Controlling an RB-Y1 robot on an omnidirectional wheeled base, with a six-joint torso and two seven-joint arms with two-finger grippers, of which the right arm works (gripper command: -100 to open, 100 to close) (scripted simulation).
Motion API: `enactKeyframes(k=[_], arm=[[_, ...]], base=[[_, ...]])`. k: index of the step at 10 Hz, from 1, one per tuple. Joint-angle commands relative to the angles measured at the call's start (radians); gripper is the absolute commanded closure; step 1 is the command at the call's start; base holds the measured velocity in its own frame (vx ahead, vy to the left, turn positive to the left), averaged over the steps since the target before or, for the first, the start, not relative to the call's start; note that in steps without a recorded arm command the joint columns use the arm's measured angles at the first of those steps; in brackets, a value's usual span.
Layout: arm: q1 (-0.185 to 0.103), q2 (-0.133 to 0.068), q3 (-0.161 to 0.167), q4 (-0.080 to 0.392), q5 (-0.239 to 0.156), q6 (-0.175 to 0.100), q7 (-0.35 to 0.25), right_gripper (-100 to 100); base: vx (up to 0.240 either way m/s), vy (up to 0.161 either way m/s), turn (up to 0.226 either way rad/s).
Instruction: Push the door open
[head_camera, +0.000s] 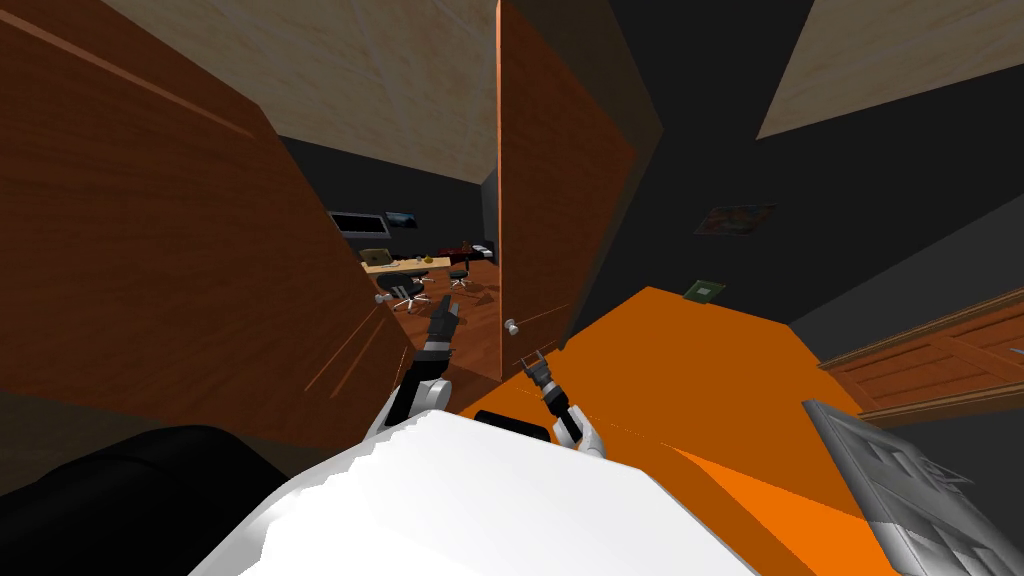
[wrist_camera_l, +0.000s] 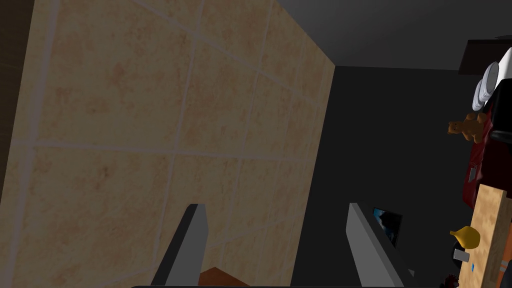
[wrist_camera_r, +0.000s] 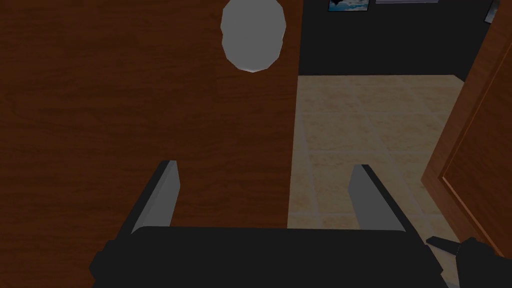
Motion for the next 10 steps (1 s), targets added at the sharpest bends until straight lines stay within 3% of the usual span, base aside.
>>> enactKeyframes(k=[1, 3, 5, 10], arm=[[-0.017, 0.001, 0.006, 0.042, 0.014, -0.008, 0.028, -100], [-0.030, 0.002, 0.010, 0.075, 0.023, -0.016, 0.047, -100], [-0.021, 0.001, 0.008, 0.058, 0.020, -0.010, 0.043, -100], [-0.021, 0.010, 0.001, 0.064, 0.017, -0.005, 0.056, -100]], base=[[0.101, -0.052, 0.031], [0.086, -0.051, 0.025], [0.060, 0.017, 0.016], [0.151, 0.116, 0.022]])
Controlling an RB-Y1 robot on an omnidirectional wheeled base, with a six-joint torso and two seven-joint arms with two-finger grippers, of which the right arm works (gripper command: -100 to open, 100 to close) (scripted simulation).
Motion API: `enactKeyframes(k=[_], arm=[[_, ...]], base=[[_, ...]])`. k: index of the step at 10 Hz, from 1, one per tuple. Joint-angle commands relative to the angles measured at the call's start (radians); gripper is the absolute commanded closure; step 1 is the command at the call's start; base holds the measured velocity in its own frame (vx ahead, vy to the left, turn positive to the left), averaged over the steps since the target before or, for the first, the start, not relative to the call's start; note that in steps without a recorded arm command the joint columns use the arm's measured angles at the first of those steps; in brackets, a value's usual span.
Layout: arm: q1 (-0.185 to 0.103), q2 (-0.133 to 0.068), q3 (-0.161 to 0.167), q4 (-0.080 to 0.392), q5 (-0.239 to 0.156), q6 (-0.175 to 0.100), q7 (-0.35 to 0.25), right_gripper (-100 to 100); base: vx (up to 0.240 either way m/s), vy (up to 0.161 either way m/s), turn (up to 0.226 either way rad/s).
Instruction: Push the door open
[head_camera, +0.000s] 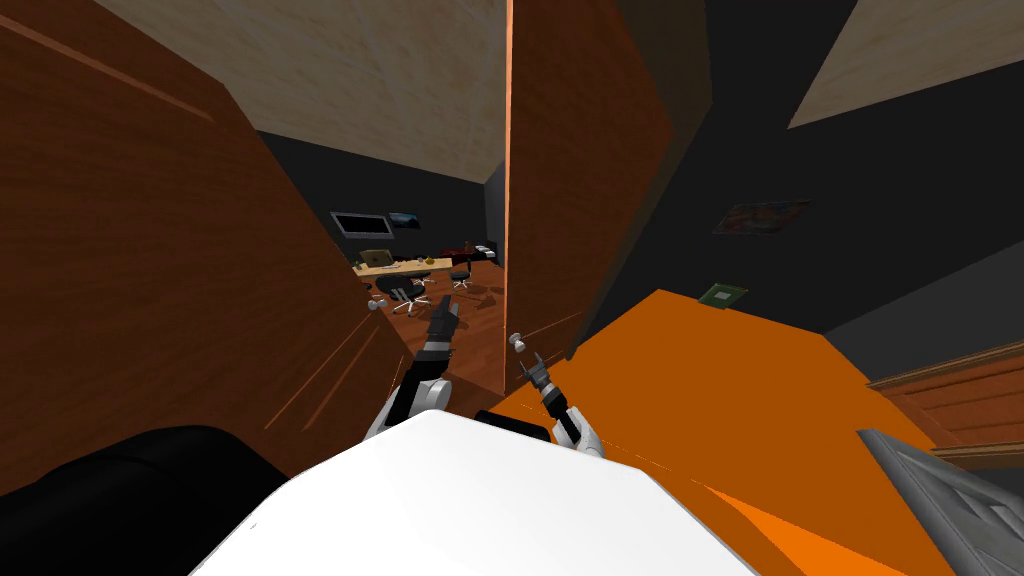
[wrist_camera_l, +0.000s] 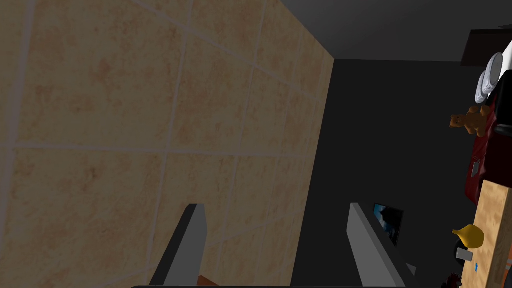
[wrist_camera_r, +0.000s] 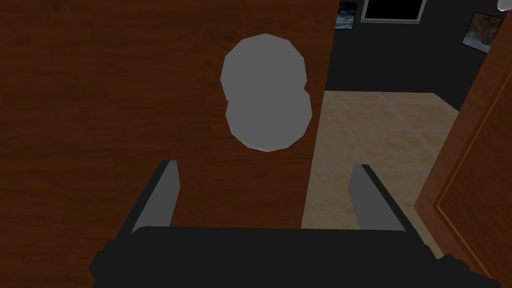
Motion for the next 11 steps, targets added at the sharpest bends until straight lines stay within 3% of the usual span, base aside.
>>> enactKeyframes(k=[1, 5, 6, 11], arm=[[0.000, 0.006, -0.003, 0.003, -0.001, 0.002, 0.005, -100], [-0.001, 0.017, -0.006, 0.007, -0.003, 0.004, 0.012, -100], [-0.001, 0.017, -0.006, 0.007, -0.003, 0.004, 0.012, 100], [-0.001, 0.017, -0.006, 0.007, -0.003, 0.004, 0.012, 100]], base=[[0.162, 0.142, 0.022], [0.149, 0.097, 0.019], [-0.011, 0.000, 0.002], [-0.013, -0.007, 0.001]])
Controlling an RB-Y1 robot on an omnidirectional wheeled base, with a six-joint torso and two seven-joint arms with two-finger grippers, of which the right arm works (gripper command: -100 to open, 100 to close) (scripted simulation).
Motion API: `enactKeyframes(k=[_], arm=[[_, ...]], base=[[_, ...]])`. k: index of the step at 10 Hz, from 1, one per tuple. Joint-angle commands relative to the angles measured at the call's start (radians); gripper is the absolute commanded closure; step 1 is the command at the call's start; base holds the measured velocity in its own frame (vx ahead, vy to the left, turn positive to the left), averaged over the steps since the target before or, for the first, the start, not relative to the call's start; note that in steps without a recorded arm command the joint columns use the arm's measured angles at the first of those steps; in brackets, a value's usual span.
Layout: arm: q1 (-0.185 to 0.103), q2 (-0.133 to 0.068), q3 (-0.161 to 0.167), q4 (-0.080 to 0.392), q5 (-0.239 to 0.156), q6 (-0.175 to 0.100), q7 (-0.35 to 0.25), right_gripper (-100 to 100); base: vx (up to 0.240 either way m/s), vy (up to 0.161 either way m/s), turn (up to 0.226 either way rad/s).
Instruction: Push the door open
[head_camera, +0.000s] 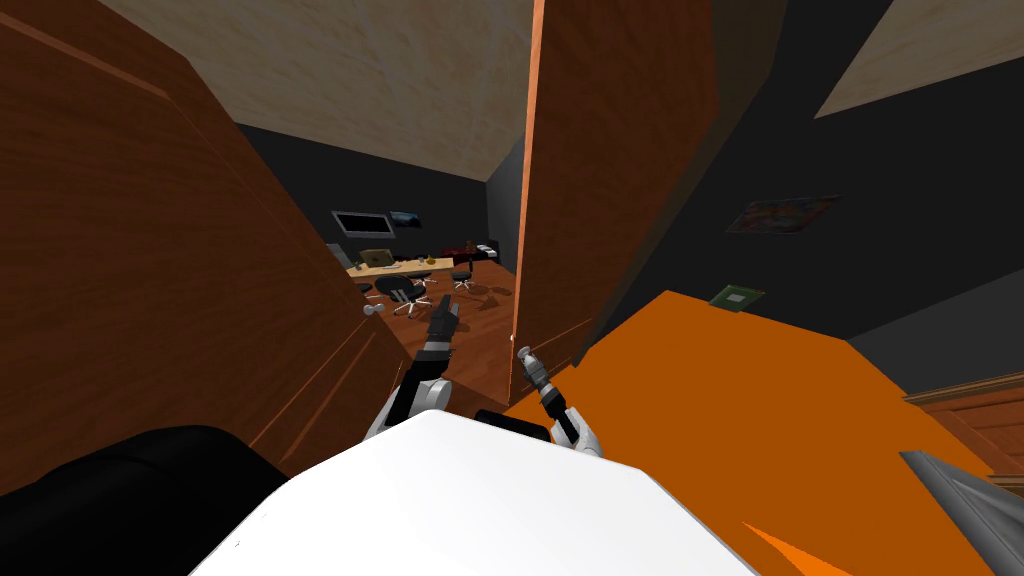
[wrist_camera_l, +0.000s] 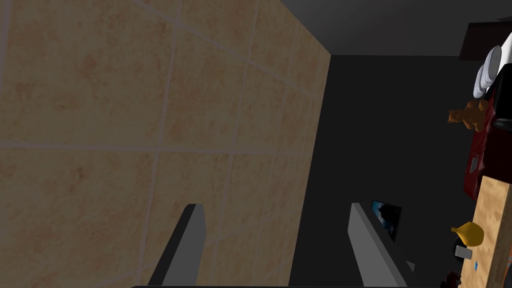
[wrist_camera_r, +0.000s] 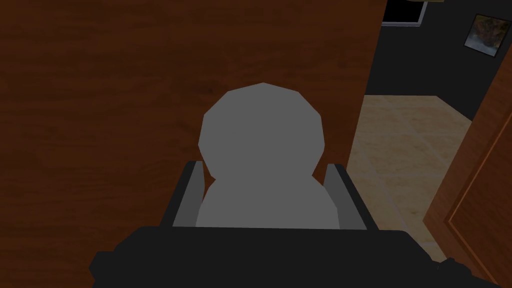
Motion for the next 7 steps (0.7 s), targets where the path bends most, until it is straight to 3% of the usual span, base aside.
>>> enactKeyframes(k=[1, 7], arm=[[-0.001, -0.002, 0.003, 0.001, -0.008, 0.000, -0.038, 100], [-0.006, -0.008, 0.018, 0.007, -0.041, 0.002, -0.178, 100]], base=[[0.014, 0.012, -0.012], [0.021, 0.021, -0.019]])
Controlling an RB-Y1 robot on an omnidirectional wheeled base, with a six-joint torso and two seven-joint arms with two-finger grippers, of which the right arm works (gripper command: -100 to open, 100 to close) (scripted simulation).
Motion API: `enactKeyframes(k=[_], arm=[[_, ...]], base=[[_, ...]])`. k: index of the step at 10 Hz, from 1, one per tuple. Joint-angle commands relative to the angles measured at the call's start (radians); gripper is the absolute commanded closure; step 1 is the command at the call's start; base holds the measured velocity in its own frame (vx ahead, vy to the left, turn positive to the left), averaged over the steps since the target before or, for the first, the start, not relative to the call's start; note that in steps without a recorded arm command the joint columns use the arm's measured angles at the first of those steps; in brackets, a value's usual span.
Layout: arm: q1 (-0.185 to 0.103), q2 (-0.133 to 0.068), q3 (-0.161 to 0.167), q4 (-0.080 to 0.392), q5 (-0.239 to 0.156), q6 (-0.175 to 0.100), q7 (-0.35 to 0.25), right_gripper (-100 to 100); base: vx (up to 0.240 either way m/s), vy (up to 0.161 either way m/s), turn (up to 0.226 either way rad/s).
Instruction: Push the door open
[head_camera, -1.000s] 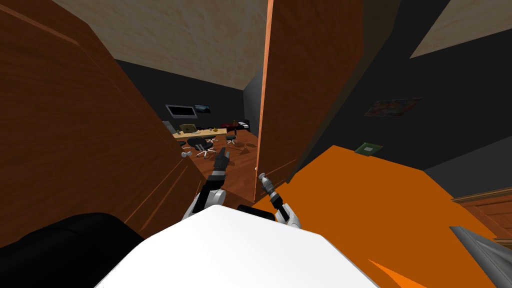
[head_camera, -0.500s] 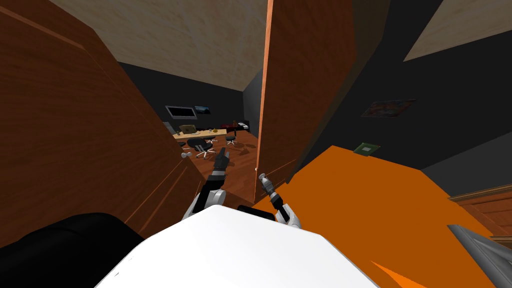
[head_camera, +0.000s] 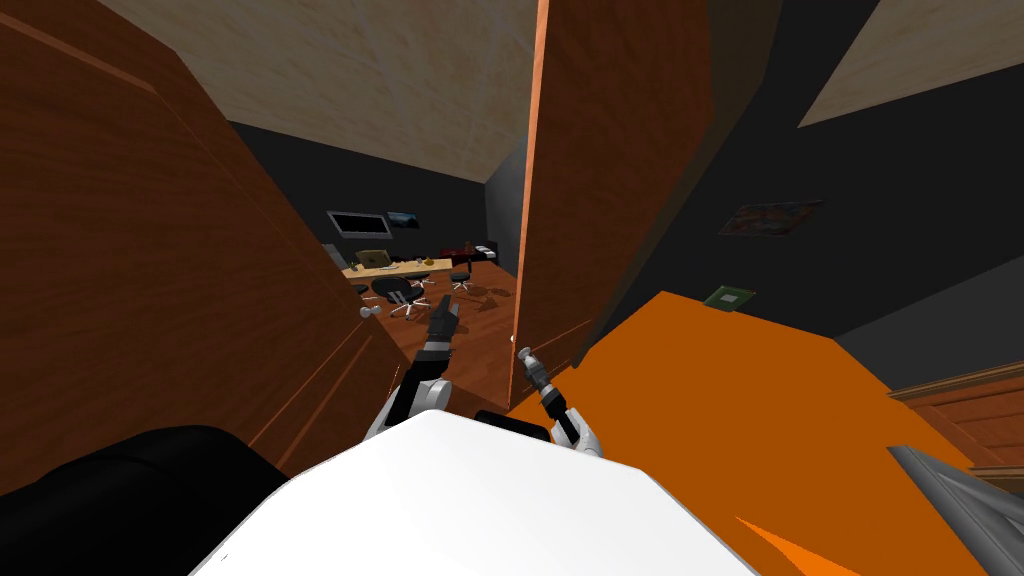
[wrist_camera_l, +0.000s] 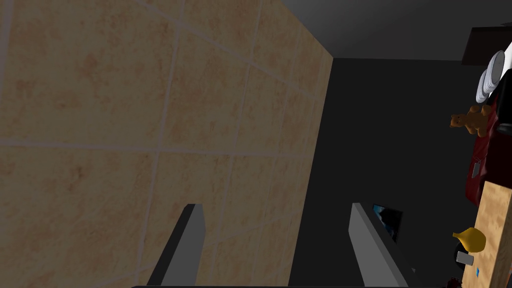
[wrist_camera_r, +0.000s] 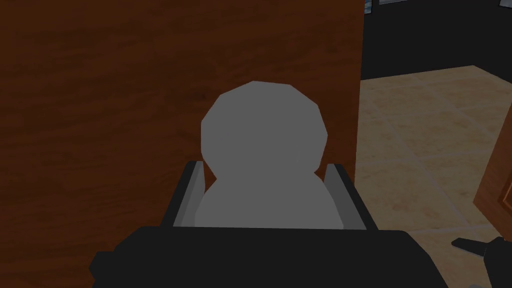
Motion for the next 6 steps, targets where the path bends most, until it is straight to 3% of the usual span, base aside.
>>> enactKeyframes(k=[1, 6], arm=[[-0.006, -0.002, 0.002, 0.000, -0.014, 0.000, -0.050, 100], [-0.010, -0.006, 0.015, 0.005, -0.043, 0.001, -0.165, 100]], base=[[0.035, 0.032, -0.023], [0.024, 0.023, -0.017]])
